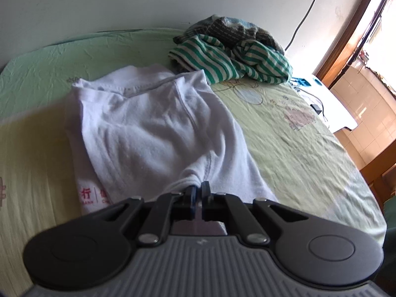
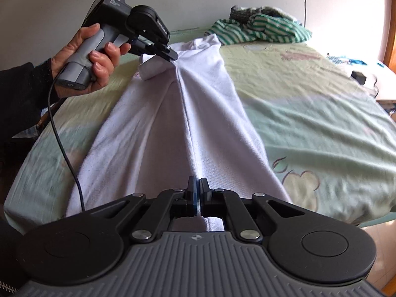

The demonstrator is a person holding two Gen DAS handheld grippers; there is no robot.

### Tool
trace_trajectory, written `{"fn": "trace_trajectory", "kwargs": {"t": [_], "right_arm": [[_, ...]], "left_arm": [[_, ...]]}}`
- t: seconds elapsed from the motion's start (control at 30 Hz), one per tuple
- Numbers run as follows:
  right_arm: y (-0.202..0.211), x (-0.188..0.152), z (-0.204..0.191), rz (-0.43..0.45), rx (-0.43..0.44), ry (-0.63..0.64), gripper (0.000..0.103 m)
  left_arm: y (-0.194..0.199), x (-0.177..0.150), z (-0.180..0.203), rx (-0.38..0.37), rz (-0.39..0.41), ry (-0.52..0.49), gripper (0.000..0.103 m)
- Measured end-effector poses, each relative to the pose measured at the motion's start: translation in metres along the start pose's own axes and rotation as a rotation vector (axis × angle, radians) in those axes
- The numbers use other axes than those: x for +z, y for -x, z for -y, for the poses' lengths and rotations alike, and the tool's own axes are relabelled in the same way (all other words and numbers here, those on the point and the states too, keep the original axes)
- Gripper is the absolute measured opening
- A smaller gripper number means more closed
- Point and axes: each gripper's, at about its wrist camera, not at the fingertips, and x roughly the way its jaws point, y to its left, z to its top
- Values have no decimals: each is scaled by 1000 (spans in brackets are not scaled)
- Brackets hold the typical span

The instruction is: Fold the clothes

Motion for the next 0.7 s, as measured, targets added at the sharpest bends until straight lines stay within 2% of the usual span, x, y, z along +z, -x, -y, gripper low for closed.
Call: {"fn": "trace_trajectory", "kwargs": {"t": [0.07, 0.17, 0.27, 0.3, 0.37, 0.43, 0.63, 0.67, 0.7], "right_arm": [[-4, -5, -2, -40, 33, -7, 5], [21, -14, -1, -40, 45, -23, 15], [42, -32, -3, -91, -54, 55, 36], [45, -38, -3, -117, -85, 81, 39], [38, -50, -1, -181, -95, 89, 38], [26, -58, -6, -198, -143, 132, 38], [1, -55, -15, -153, -203, 116, 38], [0, -54, -14, -152, -209, 108, 33], [-1, -53, -14, -153, -214, 100, 11]], "left_arm": [[-9, -5, -2, -2, -21, -5, 0], [-9, -9, -4, -29, -14, -16, 0], [-9, -9, -6, -47, -17, -6, 0], [-10, -9, -6, -45, -21, -3, 0], [-10, -9, -5, -44, -22, 0, 0], [-10, -8, -2, -40, -20, -2, 0], [-6, -8, 5, -20, -17, -26, 0], [-5, -8, 6, -19, -15, -28, 0], [-4, -8, 6, -19, -12, -30, 0]]}}
